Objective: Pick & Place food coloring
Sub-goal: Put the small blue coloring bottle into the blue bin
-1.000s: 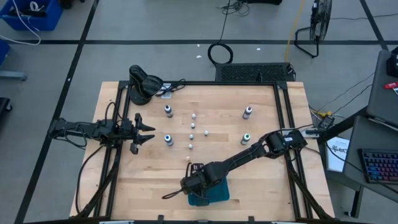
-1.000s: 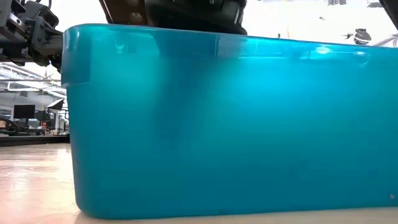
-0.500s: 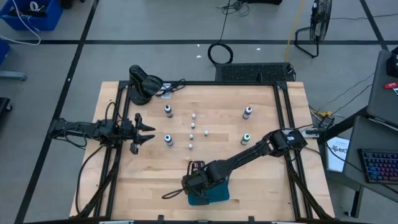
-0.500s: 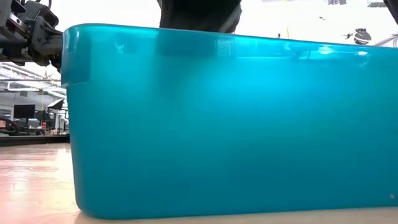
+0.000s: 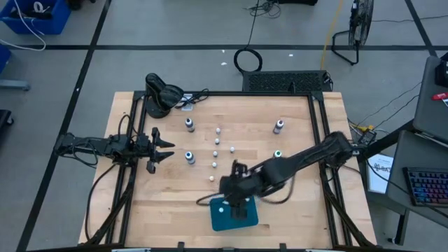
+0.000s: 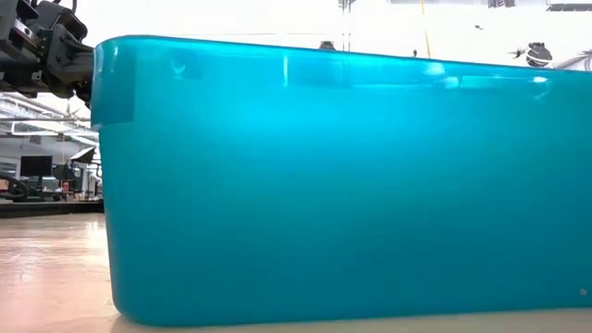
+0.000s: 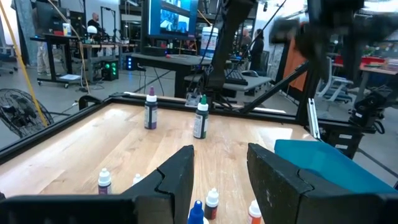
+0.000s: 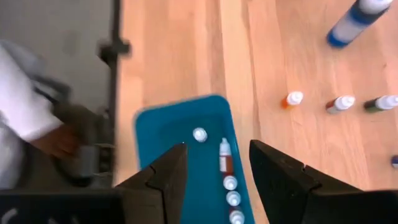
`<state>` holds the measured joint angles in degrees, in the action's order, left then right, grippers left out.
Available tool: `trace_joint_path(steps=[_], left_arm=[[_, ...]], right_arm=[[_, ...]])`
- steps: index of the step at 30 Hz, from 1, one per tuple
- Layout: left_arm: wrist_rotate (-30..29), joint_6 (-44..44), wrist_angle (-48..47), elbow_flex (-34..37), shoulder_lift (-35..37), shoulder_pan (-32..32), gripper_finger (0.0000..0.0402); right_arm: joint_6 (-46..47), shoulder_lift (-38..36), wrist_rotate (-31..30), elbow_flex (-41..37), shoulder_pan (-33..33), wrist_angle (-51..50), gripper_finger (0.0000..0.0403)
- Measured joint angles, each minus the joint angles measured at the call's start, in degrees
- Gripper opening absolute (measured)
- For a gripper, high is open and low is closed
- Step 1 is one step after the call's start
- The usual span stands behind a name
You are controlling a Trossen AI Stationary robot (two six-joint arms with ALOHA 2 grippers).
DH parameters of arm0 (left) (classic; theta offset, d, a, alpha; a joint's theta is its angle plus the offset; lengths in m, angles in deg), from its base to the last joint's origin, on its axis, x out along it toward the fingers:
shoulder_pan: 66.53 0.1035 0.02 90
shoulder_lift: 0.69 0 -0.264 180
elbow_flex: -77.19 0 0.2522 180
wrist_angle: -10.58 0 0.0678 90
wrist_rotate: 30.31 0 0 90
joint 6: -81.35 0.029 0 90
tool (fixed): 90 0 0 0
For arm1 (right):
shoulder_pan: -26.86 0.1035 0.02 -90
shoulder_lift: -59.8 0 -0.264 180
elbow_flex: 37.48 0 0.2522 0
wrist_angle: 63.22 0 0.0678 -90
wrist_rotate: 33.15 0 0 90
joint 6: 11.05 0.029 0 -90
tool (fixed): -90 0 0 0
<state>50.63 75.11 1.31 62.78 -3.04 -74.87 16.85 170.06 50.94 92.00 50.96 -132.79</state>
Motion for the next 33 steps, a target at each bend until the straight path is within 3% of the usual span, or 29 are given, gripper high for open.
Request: trace_joint_path(steps=[3,8,12,14,18,21,26,30,33], left_arm=[[0.01,0.0,0.03,0.0,0.0,-0.02,0.0152],[0.0,0.0,0.02,0.0,0.0,-0.02,0.0152],[0.0,0.0,0.02,0.0,0.0,-0.01,0.0152],[0.01,0.0,0.02,0.0,0.0,0.0,0.0152],[0.0,0.0,0.02,0.0,0.0,0.0,0.0152],[0.01,0.0,0.02,0.0,0.0,-0.01,0.0152],[0.02,0.0,0.02,0.0,0.0,-0.02,0.0152],[0.02,0.0,0.02,0.0,0.0,-0.01,0.0152],[0.01,0.0,0.02,0.0,0.0,-0.01,0.0152]], right_arm=[[0.11,-5.26,0.33,-1.44,0.56,0.13,0.016],[0.68,-14.5,5.92,-4.16,0.76,-1.27,0.016],[-0.51,-23.57,7.45,-10.19,1.1,-1.36,0.016],[-4.37,-28.99,5.32,-15.42,1.8,-1.32,0.016],[-7.62,-41.2,-6.0,-30.64,3.27,4.41,0.016],[-8.49,-51.39,-10.67,-44.37,2.08,15.35,0.016],[-16.69,-66.42,-4.82,-69.65,-1.32,44.04,0.016],[-19.48,-72.72,-4.83,-88.24,-5.67,72.43,0.016],[-18.0,-74.51,-4.42,-98.46,-10.04,88.19,0.016]])
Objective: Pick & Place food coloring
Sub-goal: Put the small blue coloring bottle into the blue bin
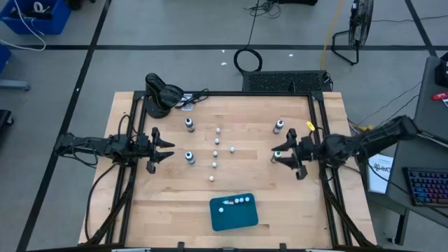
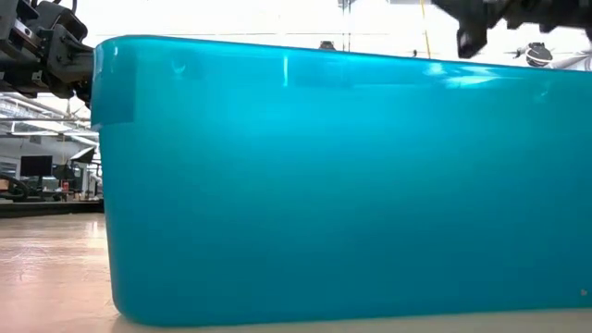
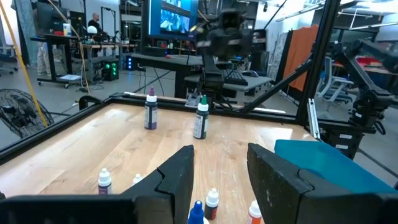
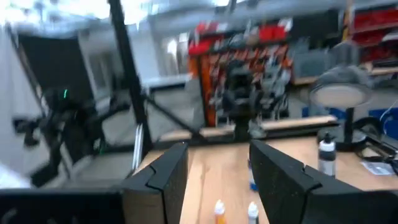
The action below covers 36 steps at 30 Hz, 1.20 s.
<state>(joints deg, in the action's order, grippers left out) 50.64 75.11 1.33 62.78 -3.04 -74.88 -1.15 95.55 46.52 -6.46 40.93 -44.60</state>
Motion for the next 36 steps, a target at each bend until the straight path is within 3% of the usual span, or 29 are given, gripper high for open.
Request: trace_joint_path(steps=[4,8,17,20,27,36], left_arm=[[-0.01,0.0,0.0,0.0,0.0,0.01,0.0152],[-0.01,0.0,0.0,0.0,0.0,0.0,0.0152],[0.0,0.0,0.0,0.0,0.0,0.01,0.0152],[0.01,0.0,0.0,0.0,0.0,0.01,0.0152],[-0.01,0.0,0.0,0.0,0.0,0.0,0.0152],[0.01,0.0,0.0,0.0,0.0,0.0,0.0152]], right_arm=[[2.67,-4.37,1.06,-7.07,-5.42,4.71,0.016],[1.53,-9.29,9.05,-9.78,-11.13,3.76,0.016],[-3.35,-20.24,21.11,-10.21,-20.65,-10.26,0.016],[-5.35,-23.86,20.34,-10.21,-21.36,-14.88,0.016],[-6.42,-27.29,11.51,-10.21,-21.64,-24.8,0.016],[-6.96,-27.35,10.4,-10.21,-21.62,-24.9,0.016]])
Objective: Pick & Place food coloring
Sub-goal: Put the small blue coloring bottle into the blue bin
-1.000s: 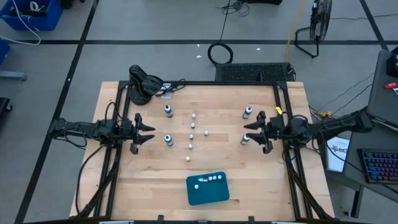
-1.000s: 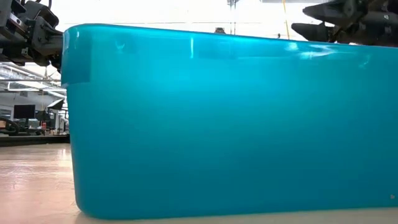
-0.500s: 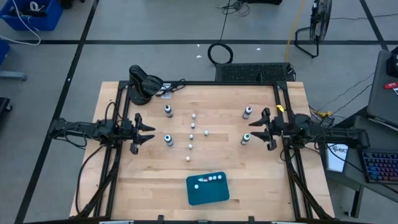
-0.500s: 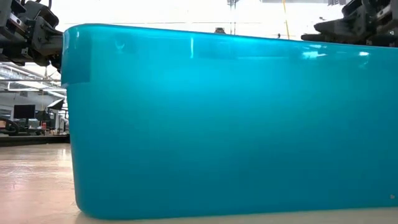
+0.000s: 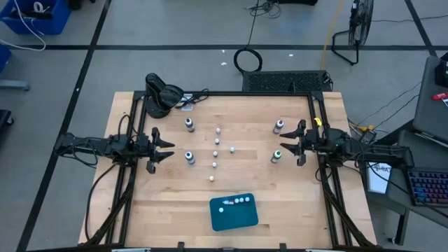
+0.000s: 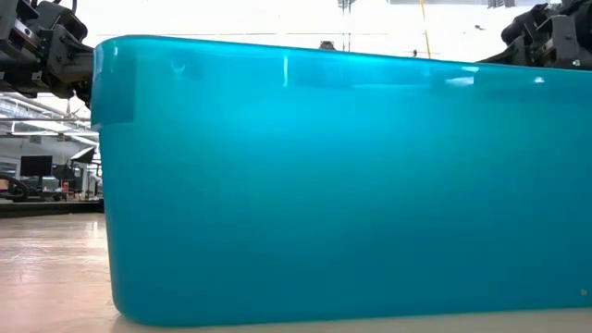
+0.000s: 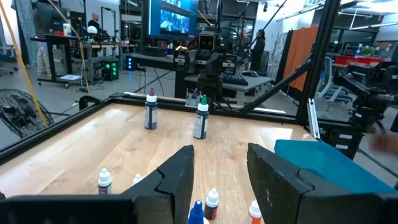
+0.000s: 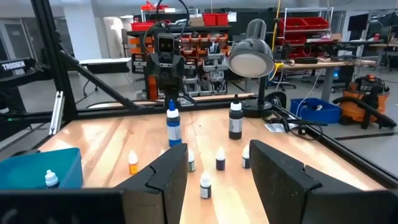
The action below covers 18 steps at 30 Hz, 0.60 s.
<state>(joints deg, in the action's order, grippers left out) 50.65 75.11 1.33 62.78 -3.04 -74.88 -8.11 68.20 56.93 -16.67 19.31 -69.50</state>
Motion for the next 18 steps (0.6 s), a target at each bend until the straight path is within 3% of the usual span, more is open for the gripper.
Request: trace_joint_path(steps=[18], left_arm=[[-0.09,-0.12,4.28,-0.02,0.0,0.01,0.0152]], right_arm=[[0.0,0.0,-0.02,0.0,0.0,-0.04,0.016]])
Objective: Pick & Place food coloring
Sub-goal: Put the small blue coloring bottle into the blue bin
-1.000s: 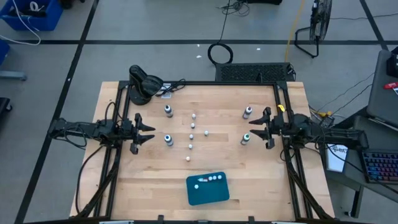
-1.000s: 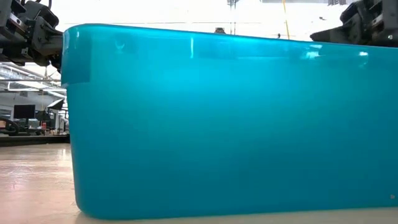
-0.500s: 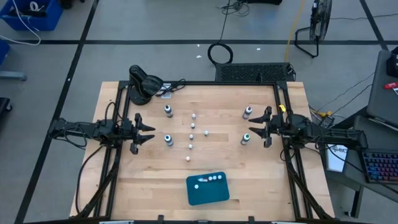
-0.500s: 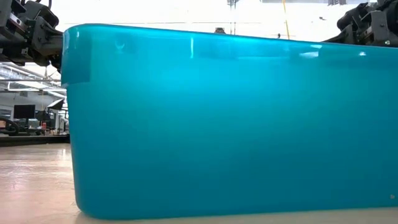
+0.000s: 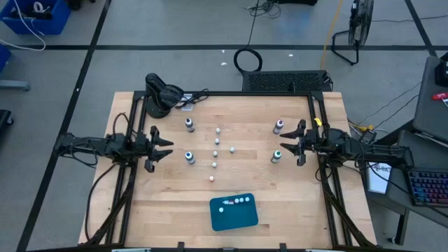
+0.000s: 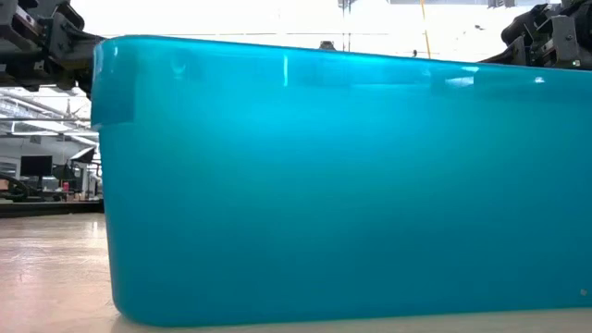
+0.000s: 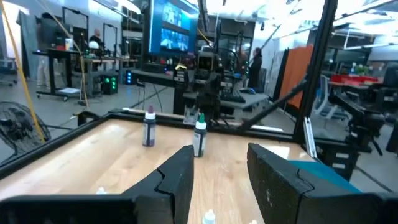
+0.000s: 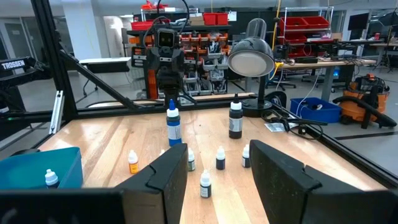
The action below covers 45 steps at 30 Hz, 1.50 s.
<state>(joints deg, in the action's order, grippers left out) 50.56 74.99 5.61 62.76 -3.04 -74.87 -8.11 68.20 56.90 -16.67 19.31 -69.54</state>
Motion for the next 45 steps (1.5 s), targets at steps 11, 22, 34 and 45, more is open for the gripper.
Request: trace_joint_path(steps=[11,22,34,45], left_arm=[[-4.89,-4.06,-1.49,-0.3,-3.87,0.07,0.0152],[-1.24,2.52,-17.54,-31.85,-44.64,5.28,0.0169],[5.53,22.76,-40.69,-74.25,-91.7,10.68,0.0265],[12.5,26.28,-43.21,-87.78,-110.8,11.65,0.0269]], right_arm=[[0.0,0.02,0.0,0.0,0.0,0.01,0.016],[0.0,0.02,0.0,0.0,0.0,0.02,0.016],[0.0,0.02,0.0,0.02,0.0,0.0,0.016],[0.0,0.02,-0.02,0.02,0.0,0.02,0.016]])
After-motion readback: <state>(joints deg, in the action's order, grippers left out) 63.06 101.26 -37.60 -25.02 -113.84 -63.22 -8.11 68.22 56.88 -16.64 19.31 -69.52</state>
